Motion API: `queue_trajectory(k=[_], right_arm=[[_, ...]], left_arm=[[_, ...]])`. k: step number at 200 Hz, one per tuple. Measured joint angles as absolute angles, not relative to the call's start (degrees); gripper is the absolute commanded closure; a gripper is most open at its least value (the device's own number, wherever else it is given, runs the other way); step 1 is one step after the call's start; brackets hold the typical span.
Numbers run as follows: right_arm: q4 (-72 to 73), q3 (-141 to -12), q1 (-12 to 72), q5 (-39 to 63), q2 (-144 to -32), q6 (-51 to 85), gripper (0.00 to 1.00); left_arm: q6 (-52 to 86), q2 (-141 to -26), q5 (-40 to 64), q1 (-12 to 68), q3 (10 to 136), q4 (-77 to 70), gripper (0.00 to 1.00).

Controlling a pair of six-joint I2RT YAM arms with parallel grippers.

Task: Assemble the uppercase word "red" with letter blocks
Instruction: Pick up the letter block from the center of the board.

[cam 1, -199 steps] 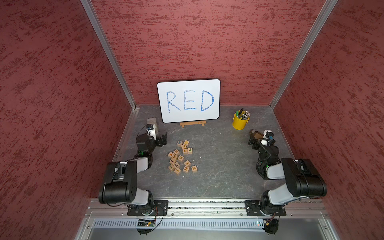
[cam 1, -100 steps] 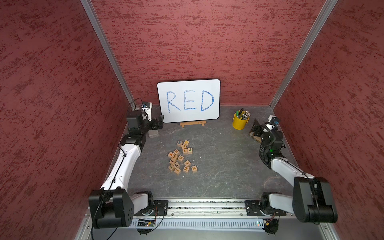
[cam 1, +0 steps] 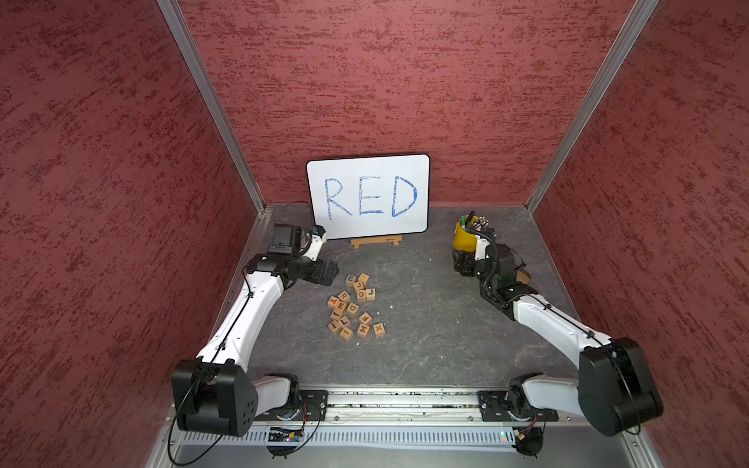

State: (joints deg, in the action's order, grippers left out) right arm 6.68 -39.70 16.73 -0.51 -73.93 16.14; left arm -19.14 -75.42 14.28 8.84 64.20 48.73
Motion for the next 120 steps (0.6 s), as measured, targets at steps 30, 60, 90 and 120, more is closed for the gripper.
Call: queue_trajectory(k=[30, 60, 90, 120], right_arm=[[3.0, -40.3, 18.5, 0.4, -73.5, 17.1, 0.23], [0.5, -42.7, 19.8, 0.9, -72.6, 17.3, 0.23], [-0.6, -43.0, 20.3, 1.0, -71.7, 17.3, 0.24], [-2.2, -43.0, 20.9, 1.5, -71.8, 17.3, 0.24]], left_arm=[[-23.0, -82.4, 15.5, 12.0, 69.2, 54.1, 0.02], [-25.0, -88.1, 16.2, 12.6, 70.9, 56.2, 0.05], [-27.1, -89.4, 15.7, 13.1, 69.9, 56.2, 0.07], [-29.0, -89.8, 14.1, 14.0, 68.0, 55.9, 0.18]])
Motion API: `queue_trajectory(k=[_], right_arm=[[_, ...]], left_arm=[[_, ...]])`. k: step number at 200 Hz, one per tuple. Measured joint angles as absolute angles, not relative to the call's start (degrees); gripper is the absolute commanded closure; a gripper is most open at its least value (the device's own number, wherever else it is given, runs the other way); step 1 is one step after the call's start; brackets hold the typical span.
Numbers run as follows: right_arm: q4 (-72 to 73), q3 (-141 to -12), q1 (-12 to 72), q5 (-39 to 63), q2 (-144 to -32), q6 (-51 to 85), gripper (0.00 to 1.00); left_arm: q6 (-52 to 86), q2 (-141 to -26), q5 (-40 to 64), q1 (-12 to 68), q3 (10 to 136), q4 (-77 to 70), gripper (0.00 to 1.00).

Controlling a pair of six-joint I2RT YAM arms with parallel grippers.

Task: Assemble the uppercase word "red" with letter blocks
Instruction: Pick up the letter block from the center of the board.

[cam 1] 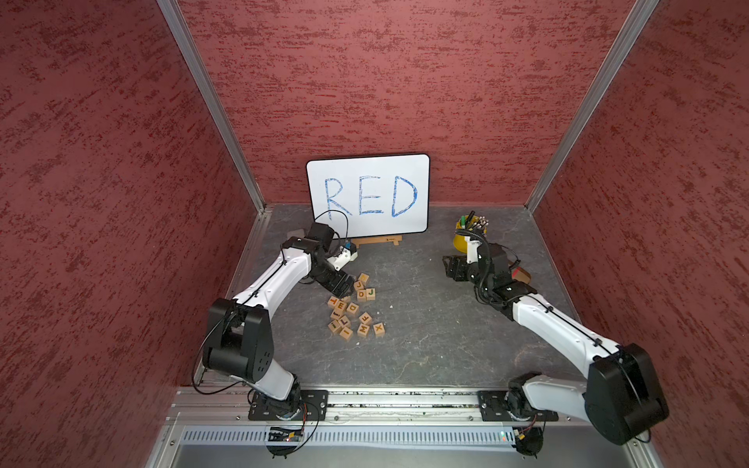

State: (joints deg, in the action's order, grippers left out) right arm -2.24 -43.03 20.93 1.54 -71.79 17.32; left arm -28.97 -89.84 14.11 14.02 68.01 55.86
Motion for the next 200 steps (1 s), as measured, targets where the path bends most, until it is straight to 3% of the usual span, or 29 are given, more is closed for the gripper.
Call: queue_trajectory(k=[20, 31, 47, 123, 200], right_arm=[[-2.8, -43.4, 21.3, 1.7, -72.2, 17.3, 0.24], [-2.9, -43.5, 21.5, 1.8, -72.4, 17.3, 0.24], [-2.9, -43.6, 21.8, 2.0, -72.4, 17.3, 0.24], [-3.3, -43.6, 22.6, 2.1, -72.5, 17.4, 0.23], [-3.3, -43.6, 22.9, 2.1, -72.5, 17.3, 0.22]], left_arm=[[-29.5, -91.0, 12.5, 14.8, 67.5, 55.2, 0.21], [-29.5, -91.9, 11.6, 15.3, 67.5, 54.6, 0.3], [-29.8, -93.4, 10.5, 16.2, 67.5, 53.5, 0.35], [-29.9, -97.5, 8.4, 17.4, 67.5, 51.6, 0.32], [-29.8, -99.9, 7.7, 17.7, 67.5, 49.8, 0.43]])
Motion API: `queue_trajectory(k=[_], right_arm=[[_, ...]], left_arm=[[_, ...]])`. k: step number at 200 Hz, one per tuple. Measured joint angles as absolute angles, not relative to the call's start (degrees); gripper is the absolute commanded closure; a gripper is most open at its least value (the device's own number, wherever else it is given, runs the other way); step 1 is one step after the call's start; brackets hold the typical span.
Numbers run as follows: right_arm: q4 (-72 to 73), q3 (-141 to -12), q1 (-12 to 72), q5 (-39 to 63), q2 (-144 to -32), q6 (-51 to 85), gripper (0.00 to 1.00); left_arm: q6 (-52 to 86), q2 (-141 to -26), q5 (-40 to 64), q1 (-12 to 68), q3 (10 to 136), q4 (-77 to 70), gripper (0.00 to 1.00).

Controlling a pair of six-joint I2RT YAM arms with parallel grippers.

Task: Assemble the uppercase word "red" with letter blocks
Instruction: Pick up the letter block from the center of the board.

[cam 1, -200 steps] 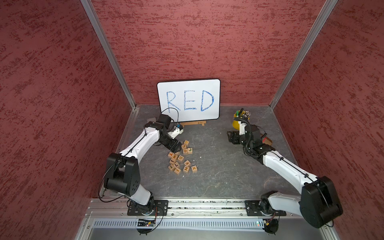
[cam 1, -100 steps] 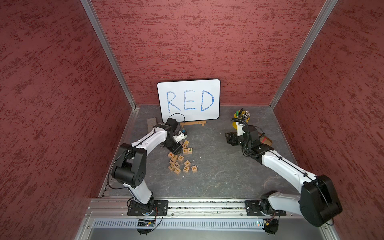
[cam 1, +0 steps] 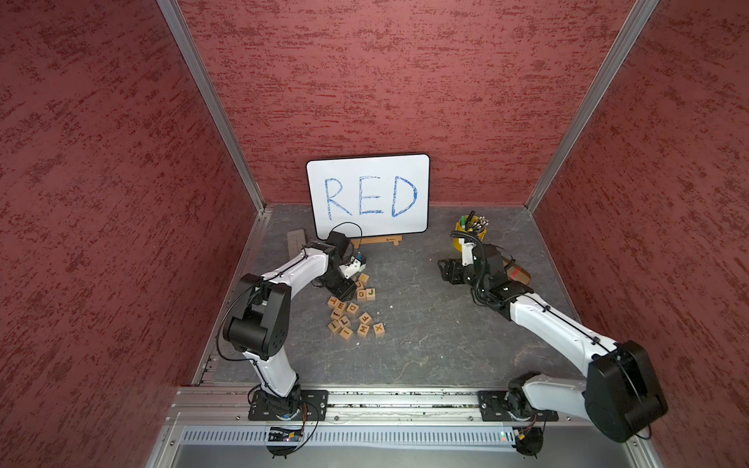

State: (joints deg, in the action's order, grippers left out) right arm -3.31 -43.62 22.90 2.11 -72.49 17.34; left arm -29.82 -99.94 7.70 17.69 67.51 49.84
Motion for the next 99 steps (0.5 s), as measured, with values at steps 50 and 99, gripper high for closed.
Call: queue_trajectory(k=[50, 99], right_arm=[[-3.3, -43.6, 23.2, 2.1, -72.5, 17.3, 0.22], [-3.4, -43.6, 23.2, 2.1, -72.5, 17.1, 0.21]], left_arm=[[-29.9, -101.8, 6.5, 17.7, 67.5, 49.0, 0.53], [-29.9, -103.6, 5.8, 18.2, 67.6, 48.9, 0.53]])
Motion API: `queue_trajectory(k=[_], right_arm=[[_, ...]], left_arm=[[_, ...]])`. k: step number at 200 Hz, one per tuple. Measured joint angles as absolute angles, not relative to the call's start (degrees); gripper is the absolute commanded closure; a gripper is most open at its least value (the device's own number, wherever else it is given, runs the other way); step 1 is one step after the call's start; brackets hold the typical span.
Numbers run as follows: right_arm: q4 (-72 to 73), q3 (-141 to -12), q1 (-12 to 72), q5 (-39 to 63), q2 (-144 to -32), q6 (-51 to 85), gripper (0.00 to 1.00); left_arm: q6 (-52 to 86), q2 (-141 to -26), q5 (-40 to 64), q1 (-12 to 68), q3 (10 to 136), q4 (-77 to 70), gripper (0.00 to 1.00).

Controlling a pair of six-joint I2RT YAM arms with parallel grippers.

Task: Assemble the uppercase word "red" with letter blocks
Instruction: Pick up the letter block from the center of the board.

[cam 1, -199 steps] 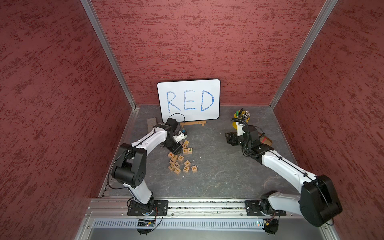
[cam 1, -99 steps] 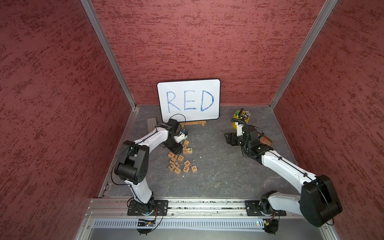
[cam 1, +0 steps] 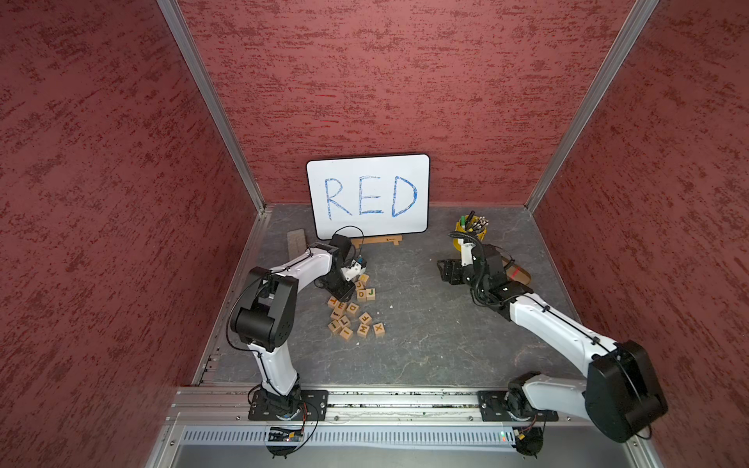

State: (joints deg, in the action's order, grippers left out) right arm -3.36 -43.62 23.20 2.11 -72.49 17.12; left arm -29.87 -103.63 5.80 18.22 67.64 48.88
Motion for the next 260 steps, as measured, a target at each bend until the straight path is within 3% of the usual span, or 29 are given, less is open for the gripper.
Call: queue_trajectory(k=[12, 40, 125, 260], right_arm=[[-3.4, -43.6, 23.2, 2.1, -72.5, 17.1, 0.21], [-3.4, -43.6, 23.2, 2.1, -72.5, 17.1, 0.22], [-4.4, -43.6, 23.5, 2.3, -72.5, 15.9, 0.21], [-18.2, -47.5, 30.4, 10.9, -78.3, 6.3, 0.18]], left_arm=[[-29.9, -103.7, 5.5, 18.5, 67.6, 48.7, 0.54], [-29.9, -103.7, 4.8, 19.2, 67.6, 47.9, 0.66], [-28.5, -103.6, 3.7, 19.4, 67.3, 46.7, 0.78], [-23.8, -103.6, 3.6, 19.4, 68.8, 50.0, 0.82]])
